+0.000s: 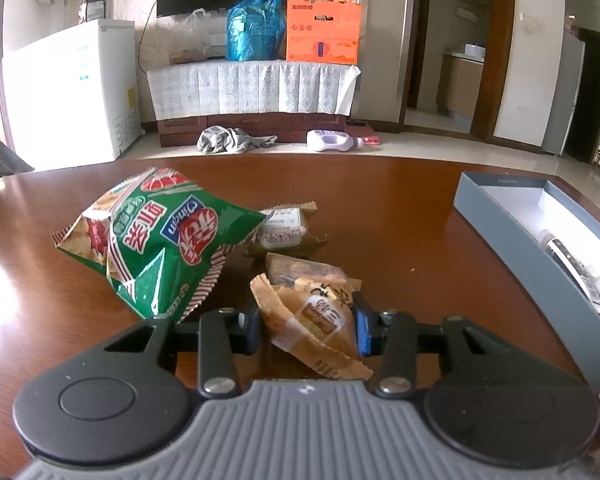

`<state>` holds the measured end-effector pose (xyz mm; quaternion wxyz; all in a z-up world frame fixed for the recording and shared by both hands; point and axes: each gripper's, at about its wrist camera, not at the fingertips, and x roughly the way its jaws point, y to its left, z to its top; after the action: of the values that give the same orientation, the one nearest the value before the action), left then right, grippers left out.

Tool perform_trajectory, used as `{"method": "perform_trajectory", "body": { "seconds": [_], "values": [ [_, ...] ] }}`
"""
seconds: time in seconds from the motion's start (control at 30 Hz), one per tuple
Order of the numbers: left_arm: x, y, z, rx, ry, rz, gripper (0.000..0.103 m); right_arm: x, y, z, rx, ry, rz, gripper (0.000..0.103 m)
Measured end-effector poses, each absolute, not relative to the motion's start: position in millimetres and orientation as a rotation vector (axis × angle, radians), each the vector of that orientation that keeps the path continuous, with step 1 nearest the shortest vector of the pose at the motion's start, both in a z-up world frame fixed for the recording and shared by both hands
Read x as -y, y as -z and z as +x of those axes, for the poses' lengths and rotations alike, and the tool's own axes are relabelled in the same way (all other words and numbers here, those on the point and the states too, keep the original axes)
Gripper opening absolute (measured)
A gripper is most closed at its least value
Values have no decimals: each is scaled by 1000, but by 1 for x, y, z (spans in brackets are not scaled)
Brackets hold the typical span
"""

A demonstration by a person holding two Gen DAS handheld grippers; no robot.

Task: Organize snacks
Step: 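Carry the orange bar and bread packet toward the grey box with both tools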

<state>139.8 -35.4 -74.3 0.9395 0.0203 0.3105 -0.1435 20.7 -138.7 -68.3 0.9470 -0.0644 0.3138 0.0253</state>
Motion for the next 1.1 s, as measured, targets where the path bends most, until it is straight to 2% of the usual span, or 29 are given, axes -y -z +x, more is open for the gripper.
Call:
{"method": "perform_trajectory", "body": {
  "seconds": [1.1],
  "values": [
    [51, 43, 111, -597, 279, 121, 41, 144, 15, 1, -538, -66, -108, 22]
  ]
}}
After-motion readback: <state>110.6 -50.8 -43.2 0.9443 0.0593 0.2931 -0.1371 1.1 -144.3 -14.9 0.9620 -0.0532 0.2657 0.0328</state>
